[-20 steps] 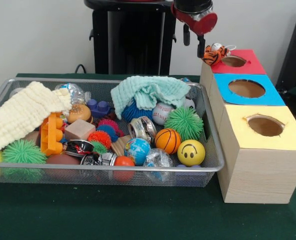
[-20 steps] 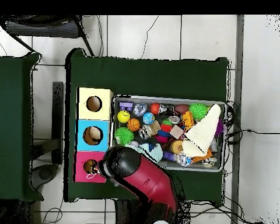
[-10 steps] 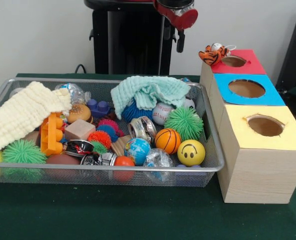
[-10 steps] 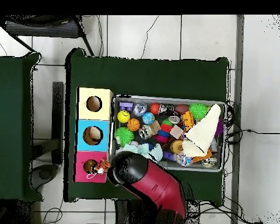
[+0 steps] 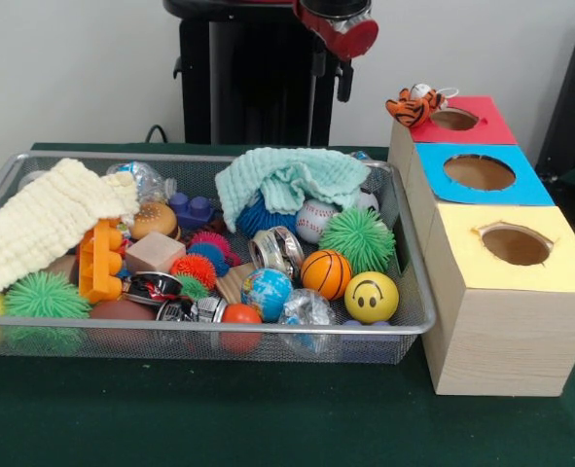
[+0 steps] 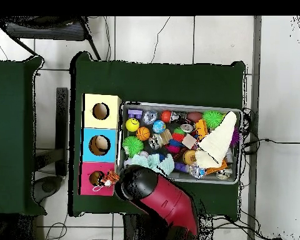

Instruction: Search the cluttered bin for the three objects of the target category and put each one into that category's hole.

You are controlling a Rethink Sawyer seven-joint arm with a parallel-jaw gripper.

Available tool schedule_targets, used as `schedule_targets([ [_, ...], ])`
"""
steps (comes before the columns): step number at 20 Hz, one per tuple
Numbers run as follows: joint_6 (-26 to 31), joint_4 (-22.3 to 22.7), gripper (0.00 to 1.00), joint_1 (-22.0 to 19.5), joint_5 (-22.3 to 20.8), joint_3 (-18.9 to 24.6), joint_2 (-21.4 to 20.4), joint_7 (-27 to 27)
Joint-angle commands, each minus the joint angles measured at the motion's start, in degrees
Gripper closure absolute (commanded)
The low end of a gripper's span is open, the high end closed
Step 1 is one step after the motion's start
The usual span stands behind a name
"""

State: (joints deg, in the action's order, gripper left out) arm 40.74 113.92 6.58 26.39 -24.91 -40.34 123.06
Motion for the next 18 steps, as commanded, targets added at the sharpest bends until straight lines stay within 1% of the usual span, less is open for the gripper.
schedule_targets([
  [1, -7.2, 8.6, 0.00, 2.0, 5.5, 8.2, 0.6, 13.0],
  [5, -8.1, 10.0, 0.00, 2.6, 7.3, 8.9, 0.8, 13.1],
  [8, -8.0, 10.0, 0.00, 2.6, 7.5, 8.4, 0.8, 12.8],
  [10, -9.5, 10.6, 0.00, 2.4, 8.2, 9.2, 1.2, 12.6],
  [14, -10.5, 10.6, 0.00, 2.1, 8.0, 9.5, 2.3, 12.5],
  [18, -8.1, 9.8, 0.00, 2.0, 6.6, 7.8, 2.3, 12.6],
])
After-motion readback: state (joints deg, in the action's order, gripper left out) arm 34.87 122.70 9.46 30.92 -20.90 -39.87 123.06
